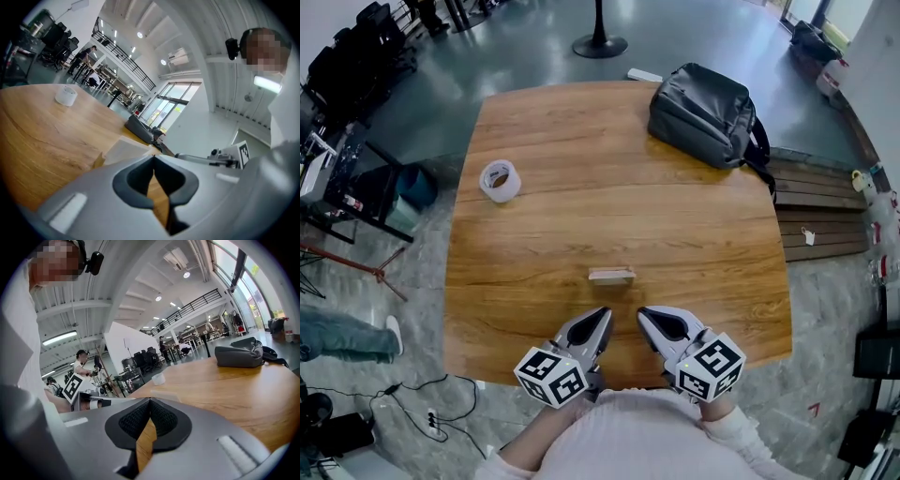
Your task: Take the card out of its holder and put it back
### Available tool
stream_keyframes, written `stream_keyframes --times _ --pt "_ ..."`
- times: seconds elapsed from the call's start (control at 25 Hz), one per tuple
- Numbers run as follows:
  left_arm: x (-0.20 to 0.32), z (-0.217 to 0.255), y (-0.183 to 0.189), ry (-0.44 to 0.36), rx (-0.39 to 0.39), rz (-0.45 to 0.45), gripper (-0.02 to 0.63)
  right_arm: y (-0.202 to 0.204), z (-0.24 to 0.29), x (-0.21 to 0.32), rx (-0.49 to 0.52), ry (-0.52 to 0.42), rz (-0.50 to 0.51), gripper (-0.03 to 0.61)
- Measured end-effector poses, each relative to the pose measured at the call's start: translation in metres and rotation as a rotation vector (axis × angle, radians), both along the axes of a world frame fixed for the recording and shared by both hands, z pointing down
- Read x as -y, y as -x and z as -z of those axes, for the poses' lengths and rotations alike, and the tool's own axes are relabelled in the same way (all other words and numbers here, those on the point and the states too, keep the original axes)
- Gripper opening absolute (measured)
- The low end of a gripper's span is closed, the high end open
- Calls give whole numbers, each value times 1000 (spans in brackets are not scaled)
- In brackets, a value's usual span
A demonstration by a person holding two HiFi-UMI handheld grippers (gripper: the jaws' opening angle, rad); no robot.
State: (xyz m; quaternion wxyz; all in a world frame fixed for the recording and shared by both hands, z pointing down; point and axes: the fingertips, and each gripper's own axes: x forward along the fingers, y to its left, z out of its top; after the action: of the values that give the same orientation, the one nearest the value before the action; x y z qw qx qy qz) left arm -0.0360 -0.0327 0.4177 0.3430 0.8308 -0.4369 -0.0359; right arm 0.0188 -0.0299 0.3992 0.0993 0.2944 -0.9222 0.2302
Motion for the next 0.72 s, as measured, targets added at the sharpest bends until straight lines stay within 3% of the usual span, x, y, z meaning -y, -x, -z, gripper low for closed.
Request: stream_keyframes --times 0.24,0.44,0.72 --pt "13 -15 22 -2 86 48 9 2 -17 17 -56 5 -14 4" --pt "26 -27 32 7 86 39 10 -2 -38 28 -97 45 -37 44" --pt "38 -43 36 -2 170 5 96 1 -54 39 -127 51 -25 51"
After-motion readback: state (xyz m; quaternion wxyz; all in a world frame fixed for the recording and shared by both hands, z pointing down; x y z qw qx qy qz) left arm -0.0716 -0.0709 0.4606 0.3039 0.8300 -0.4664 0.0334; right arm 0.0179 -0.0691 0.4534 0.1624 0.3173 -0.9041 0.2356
